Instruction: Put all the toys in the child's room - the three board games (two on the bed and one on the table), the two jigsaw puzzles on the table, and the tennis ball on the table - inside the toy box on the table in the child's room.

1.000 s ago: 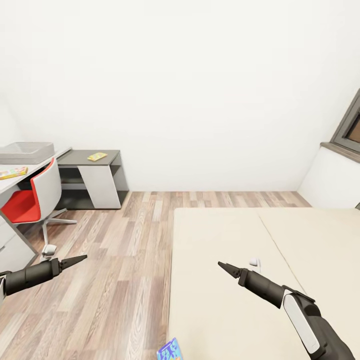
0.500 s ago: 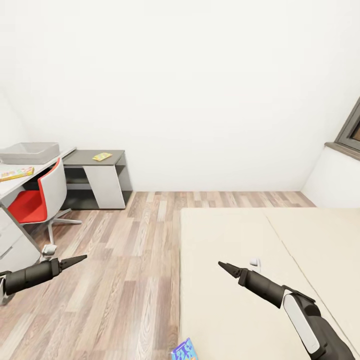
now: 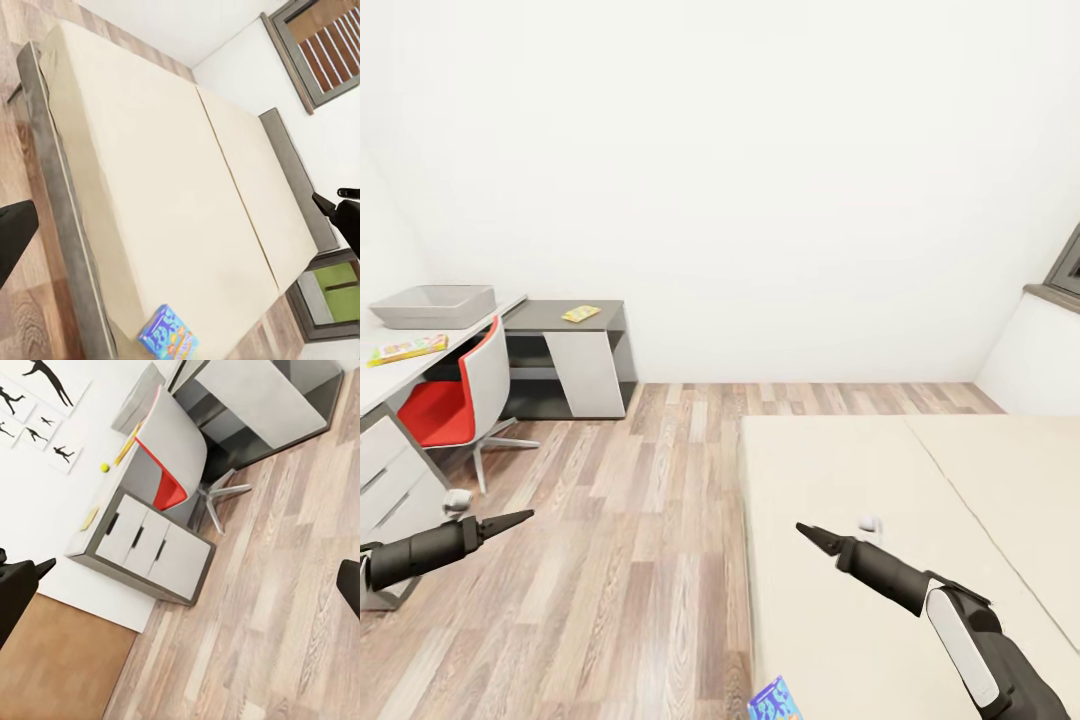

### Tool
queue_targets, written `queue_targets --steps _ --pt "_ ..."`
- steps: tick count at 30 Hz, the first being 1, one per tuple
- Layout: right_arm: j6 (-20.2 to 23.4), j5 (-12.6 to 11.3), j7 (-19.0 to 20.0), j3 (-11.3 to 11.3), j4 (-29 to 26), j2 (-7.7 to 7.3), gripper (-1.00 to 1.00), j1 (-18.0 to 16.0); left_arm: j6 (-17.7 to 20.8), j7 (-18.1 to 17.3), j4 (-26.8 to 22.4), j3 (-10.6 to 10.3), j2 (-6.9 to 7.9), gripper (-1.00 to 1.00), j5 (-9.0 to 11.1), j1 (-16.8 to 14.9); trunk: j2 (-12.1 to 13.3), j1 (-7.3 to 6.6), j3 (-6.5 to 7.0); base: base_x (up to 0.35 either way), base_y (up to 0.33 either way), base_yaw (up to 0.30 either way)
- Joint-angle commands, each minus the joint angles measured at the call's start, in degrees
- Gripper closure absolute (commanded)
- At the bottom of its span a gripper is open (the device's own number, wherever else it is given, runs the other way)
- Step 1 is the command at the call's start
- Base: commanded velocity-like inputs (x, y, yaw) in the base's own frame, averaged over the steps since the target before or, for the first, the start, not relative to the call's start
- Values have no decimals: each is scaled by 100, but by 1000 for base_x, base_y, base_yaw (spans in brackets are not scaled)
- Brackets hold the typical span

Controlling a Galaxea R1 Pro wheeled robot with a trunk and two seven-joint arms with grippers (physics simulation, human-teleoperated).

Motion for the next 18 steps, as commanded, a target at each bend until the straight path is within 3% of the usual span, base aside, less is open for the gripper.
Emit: queue_targets --steps 1,18 --pt "43 -34 3 -4 -2 0 -100 -4 60 -43 0 14 -2 -100 -40 -8 -12 3 -12 0 282 0" --pt "95 -41 4 -4 -2 -2 -100 -4 60 -43 0 14 -2 -100 -39 -6 -12 3 -12 0 282 0"
